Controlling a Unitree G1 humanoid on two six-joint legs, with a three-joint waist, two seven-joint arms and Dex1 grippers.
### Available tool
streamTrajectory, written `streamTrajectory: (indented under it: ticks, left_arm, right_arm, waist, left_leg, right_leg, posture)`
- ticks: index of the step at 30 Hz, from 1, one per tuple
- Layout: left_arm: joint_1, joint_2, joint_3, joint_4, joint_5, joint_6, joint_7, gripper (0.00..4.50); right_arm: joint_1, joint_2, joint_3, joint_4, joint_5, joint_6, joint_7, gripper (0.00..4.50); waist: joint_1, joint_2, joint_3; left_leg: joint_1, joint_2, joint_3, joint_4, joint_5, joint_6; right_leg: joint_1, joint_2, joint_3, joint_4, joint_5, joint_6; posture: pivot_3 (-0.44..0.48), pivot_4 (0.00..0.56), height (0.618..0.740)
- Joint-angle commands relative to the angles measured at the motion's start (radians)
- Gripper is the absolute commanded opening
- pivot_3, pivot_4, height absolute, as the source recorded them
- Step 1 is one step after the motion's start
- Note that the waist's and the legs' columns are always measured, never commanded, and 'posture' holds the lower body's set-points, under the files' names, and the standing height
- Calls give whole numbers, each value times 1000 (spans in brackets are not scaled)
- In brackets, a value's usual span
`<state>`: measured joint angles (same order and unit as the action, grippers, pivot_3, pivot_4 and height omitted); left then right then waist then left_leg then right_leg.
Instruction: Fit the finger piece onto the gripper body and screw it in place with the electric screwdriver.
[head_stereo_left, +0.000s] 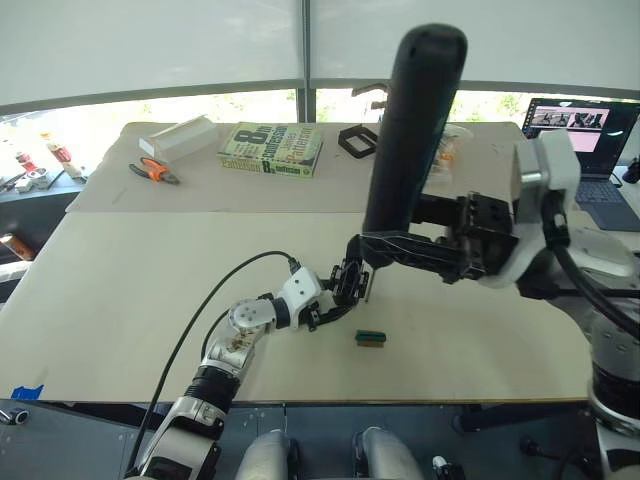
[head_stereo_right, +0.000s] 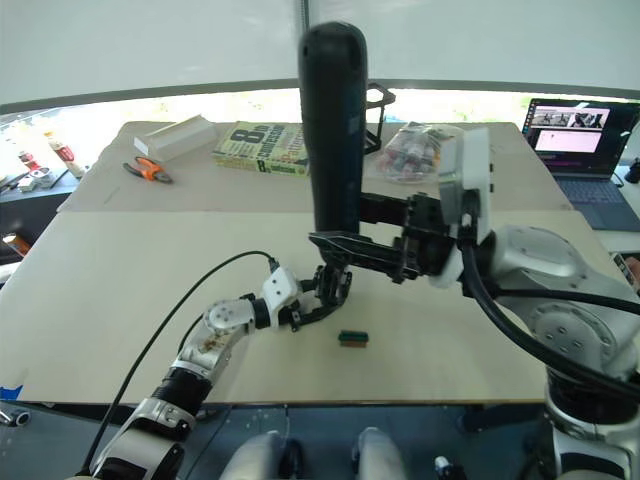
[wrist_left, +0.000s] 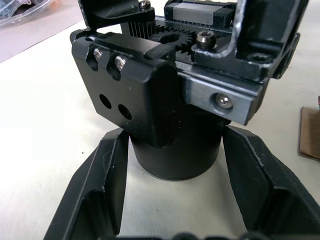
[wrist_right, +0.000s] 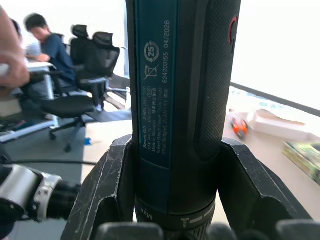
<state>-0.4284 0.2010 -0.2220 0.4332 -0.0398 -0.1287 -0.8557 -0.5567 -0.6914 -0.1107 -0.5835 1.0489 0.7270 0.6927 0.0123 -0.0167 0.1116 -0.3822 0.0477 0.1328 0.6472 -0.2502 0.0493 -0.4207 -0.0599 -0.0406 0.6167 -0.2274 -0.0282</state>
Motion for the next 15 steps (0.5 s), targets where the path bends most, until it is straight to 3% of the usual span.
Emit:
streamTrajectory:
  ticks: [1, 6, 15]
  left_arm:
    - [-8, -7, -8, -15, -6, -8, -1, 2303]
    - [-4, -6, -9, -26, -8, -5, -1, 2303]
    - [5, 0, -7, -42, -12, -3, -5, 2303]
  right_arm:
    - [-61, 47, 36, 6, -33, -40, 1, 1923]
    - [-111, 122, 138, 43, -175, -83, 7, 1923]
    - [-114, 179, 167, 94, -282, -110, 34, 1923]
  waist:
    - [1, 0, 0]
    - [0, 0, 0]
    - [0, 1, 0]
  left_leg:
    - [0, 0, 0, 0, 0, 0]
    - [0, 0, 1, 1, 0, 0]
    - [0, 0, 1, 1, 0, 0]
  right_leg:
    - [0, 0, 0, 0, 0, 0]
    - [0, 0, 0, 0, 0, 0]
    - [-1, 0, -1, 1, 0, -1]
  posture:
    - [0, 150, 740]
    - [0, 150, 740]
    - [0, 150, 740]
